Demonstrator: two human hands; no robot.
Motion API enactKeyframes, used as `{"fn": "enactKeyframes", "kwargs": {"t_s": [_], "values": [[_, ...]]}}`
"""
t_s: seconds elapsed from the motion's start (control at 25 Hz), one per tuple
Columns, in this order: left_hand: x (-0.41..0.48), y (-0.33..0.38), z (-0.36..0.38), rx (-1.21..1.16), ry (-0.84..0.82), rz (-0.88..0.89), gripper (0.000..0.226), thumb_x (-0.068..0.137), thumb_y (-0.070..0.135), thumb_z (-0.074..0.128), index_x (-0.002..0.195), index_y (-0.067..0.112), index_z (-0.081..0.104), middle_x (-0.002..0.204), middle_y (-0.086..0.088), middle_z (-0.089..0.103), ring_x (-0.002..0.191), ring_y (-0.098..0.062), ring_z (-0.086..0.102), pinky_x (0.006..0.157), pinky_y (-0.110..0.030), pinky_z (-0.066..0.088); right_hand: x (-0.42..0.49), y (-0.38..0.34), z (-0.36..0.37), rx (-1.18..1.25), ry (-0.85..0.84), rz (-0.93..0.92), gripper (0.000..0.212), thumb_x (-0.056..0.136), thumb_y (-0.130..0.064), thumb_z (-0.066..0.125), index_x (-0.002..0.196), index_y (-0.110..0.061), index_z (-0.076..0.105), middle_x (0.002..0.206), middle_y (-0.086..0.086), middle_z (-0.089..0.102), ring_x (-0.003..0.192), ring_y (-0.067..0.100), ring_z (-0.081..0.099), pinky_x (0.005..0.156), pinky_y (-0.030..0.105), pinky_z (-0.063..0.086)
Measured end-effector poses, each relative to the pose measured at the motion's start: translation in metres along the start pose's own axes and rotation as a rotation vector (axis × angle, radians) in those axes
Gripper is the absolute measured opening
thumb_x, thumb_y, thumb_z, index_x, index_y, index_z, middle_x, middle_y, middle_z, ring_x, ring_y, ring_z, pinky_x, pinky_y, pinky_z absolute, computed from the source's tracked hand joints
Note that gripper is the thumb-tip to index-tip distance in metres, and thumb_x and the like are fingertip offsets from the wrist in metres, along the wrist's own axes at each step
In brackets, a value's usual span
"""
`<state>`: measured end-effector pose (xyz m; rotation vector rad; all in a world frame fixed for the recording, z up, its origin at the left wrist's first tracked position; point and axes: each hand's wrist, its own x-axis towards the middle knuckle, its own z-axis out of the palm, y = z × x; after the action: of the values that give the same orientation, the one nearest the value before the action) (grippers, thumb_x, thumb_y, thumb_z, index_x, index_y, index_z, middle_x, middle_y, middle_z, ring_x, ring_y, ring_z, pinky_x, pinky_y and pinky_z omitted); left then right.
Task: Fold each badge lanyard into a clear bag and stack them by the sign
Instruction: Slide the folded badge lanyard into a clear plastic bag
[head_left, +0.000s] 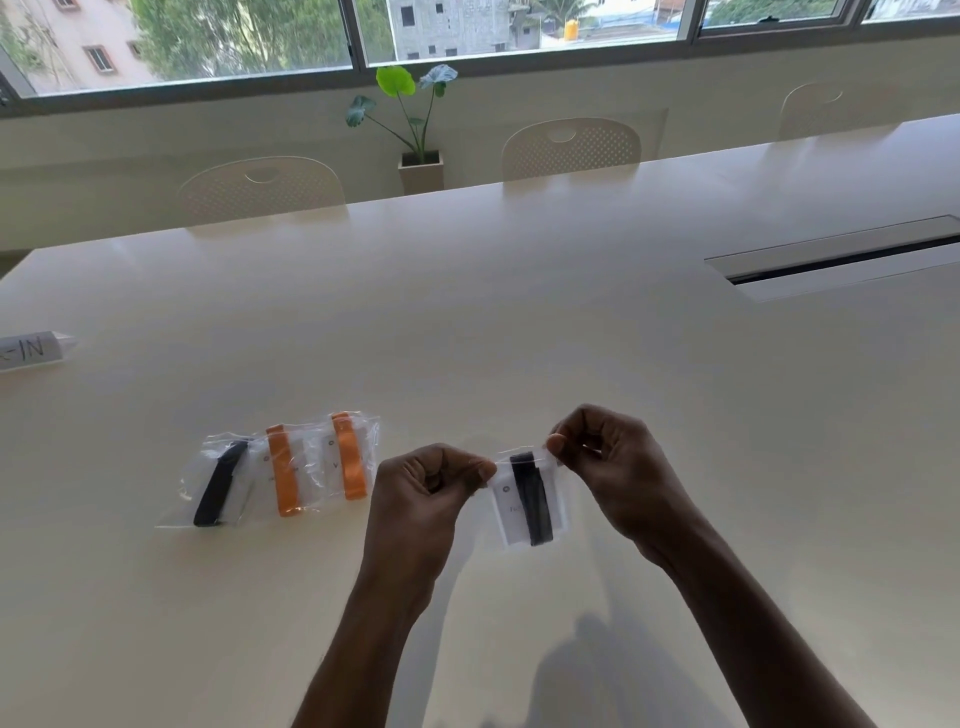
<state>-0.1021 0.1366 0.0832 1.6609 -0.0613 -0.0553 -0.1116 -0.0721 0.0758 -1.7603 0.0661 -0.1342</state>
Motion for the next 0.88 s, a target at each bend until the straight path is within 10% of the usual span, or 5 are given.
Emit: {"fn": "enactKeyframes", "kwargs": {"t_s": [0.44,0.72,0.88], "values": [[0.028,-0.015,-0.042,-0.262,0.114,-0.159,0.018,0.083,0.016,0.078,0.096,0.005,0.078,0.091,-0.013,0.08,0.084,-0.022,0.075,0.074,-0.034,0.063,0.012,0.022,0.036,0.281,-0.222,0.194,0.026,0.096,-0.013,0.073,0.118,-0.004,0.063,0.097,0.008,0.075,0.091,0.018,0.072,0.086,0.033,0.061],[0.08,-0.026,-0.075,0.054,0.148,-0.154,0.005,0.092,0.013,0.077,0.095,0.011,0.08,0.083,-0.007,0.08,0.077,-0.019,0.076,0.079,-0.036,0.065,0.044,0.03,0.09,0.103,0.028,0.279,0.017,0.09,-0.014,0.081,0.102,-0.016,0.069,0.097,0.01,0.076,0.086,0.02,0.074,0.078,0.037,0.063],[0.118,-0.031,-0.095,0.49,0.188,-0.047,0.004,0.089,0.02,0.081,0.092,0.018,0.081,0.078,0.004,0.077,0.075,-0.01,0.072,0.079,-0.03,0.059,0.068,0.034,0.126,-0.137,0.107,0.194,0.011,0.089,-0.014,0.08,0.094,-0.014,0.07,0.087,0.004,0.075,0.078,0.016,0.073,0.059,0.018,0.055]]}}
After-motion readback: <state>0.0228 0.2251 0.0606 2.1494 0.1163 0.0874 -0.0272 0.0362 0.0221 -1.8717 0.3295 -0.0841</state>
